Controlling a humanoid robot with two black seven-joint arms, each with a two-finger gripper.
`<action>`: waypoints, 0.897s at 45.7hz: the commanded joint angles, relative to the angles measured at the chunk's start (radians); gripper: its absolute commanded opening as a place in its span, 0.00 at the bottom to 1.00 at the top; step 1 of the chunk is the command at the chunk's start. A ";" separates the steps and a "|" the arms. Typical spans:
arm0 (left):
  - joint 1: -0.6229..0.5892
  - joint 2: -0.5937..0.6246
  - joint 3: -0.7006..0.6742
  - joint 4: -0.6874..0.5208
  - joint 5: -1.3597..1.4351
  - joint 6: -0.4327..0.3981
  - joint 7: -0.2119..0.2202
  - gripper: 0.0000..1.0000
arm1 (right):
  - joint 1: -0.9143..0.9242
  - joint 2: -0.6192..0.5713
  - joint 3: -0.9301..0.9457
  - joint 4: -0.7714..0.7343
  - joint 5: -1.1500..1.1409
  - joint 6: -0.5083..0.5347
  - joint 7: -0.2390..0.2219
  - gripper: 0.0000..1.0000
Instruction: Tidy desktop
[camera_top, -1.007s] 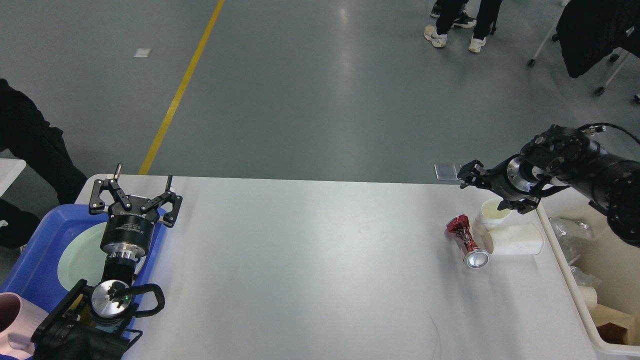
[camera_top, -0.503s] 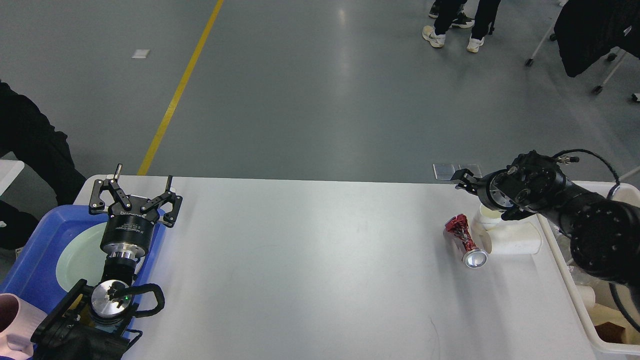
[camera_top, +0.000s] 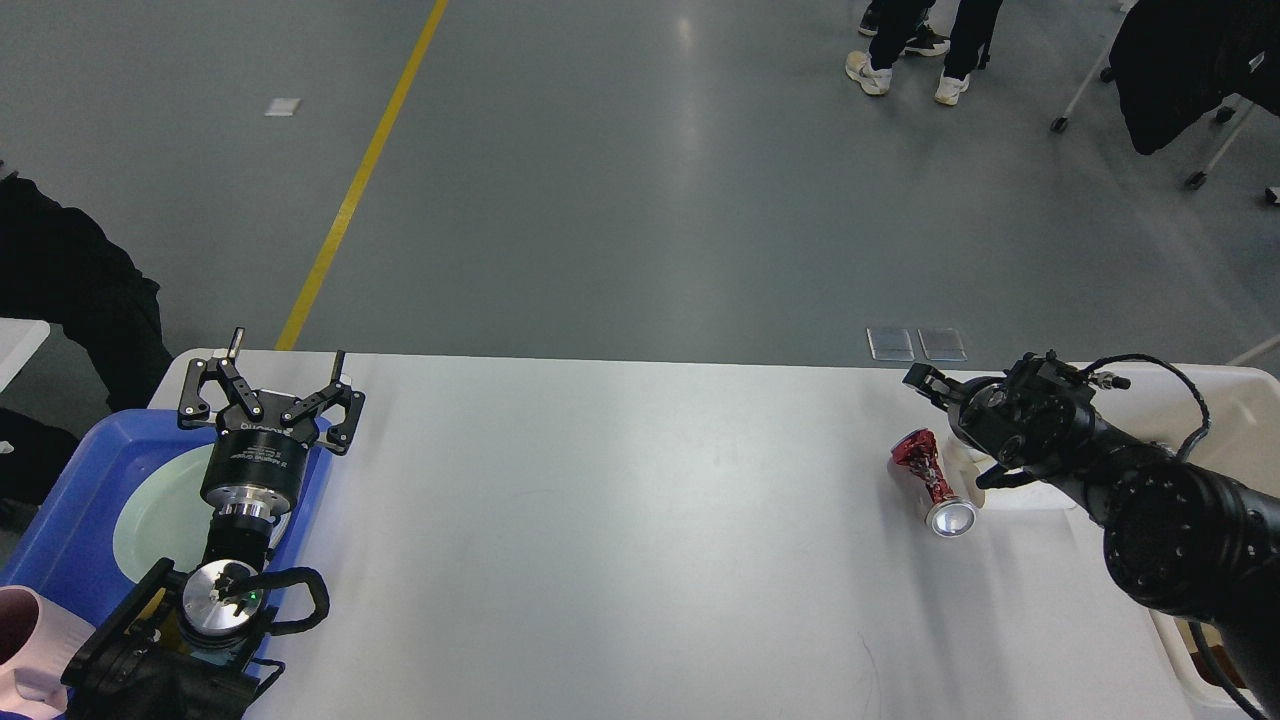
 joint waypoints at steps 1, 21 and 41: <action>0.000 0.000 0.000 0.000 0.000 0.000 0.000 0.96 | -0.015 0.006 0.001 0.000 0.000 -0.038 0.000 0.97; 0.000 0.000 0.000 0.000 0.000 0.000 0.000 0.96 | -0.025 0.009 0.021 0.011 -0.014 -0.037 0.000 0.29; 0.000 0.000 0.000 0.000 0.000 0.000 0.000 0.96 | -0.027 0.009 0.041 0.003 -0.021 -0.040 -0.005 0.12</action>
